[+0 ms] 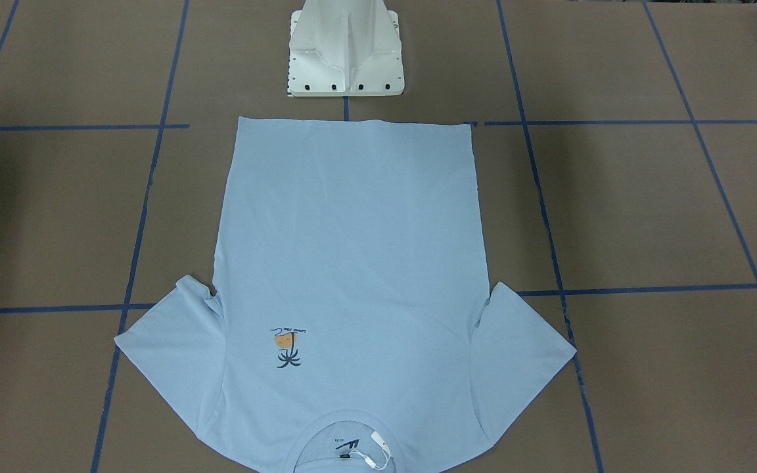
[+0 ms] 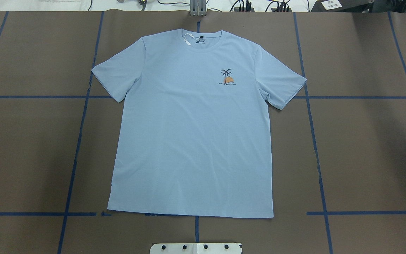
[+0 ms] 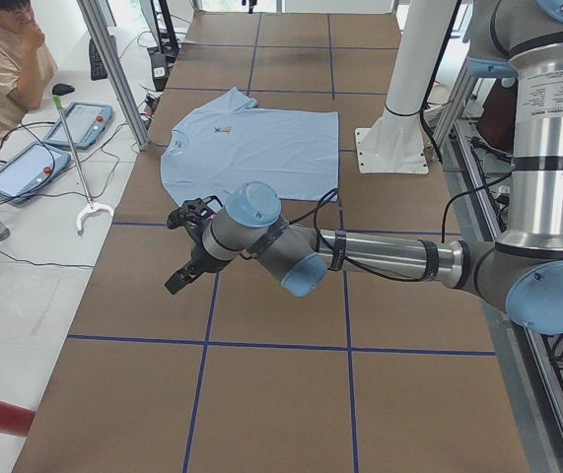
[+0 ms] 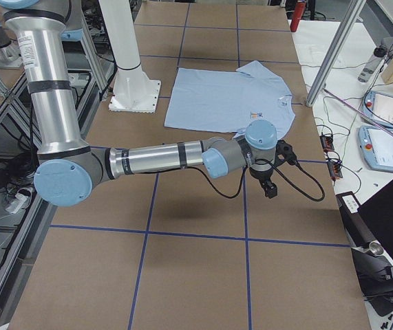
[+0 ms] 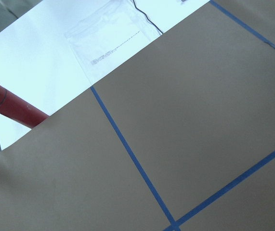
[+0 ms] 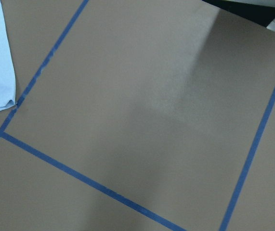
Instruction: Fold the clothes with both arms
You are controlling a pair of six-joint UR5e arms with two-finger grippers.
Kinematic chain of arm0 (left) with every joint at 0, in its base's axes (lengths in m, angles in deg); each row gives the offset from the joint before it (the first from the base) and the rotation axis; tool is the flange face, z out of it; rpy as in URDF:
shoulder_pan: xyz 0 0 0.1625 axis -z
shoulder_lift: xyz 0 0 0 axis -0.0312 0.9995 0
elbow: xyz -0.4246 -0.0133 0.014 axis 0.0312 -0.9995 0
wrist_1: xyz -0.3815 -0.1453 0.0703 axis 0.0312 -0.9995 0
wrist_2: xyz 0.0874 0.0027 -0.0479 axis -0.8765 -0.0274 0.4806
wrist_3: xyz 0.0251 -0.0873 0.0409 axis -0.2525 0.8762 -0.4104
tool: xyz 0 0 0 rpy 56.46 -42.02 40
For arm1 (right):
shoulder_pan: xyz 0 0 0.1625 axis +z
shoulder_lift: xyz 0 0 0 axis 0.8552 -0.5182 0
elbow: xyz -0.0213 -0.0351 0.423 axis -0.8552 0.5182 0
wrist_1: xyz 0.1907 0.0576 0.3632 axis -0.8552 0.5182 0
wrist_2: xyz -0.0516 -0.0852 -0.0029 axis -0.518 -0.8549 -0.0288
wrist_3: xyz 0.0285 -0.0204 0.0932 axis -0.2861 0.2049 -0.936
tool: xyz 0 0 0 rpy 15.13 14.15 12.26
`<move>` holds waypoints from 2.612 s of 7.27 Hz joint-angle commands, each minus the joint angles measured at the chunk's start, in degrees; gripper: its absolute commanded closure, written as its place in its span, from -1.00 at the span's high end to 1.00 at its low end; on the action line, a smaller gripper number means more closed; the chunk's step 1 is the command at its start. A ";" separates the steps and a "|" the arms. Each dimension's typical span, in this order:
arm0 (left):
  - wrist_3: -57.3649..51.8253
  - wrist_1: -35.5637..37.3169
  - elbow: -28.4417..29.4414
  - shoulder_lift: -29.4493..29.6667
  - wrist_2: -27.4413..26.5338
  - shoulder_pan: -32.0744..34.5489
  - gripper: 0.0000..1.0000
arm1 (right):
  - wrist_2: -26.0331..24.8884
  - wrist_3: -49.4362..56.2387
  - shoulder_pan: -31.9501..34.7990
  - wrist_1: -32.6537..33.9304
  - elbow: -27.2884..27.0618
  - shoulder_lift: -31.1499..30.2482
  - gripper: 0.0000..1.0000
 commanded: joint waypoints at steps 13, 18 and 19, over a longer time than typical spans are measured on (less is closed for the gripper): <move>-0.21 -0.58 0.10 -0.10 3.10 0.00 1.00 | -30.74 -50.40 -32.14 -18.87 9.40 10.16 0.01; -0.29 -0.58 0.19 -0.10 4.33 0.00 1.00 | -31.53 -50.40 -32.23 -18.87 11.86 12.63 -0.14; -0.29 -0.58 0.19 -0.10 4.33 0.00 1.00 | -31.53 -50.40 -32.23 -18.87 11.95 12.63 -0.30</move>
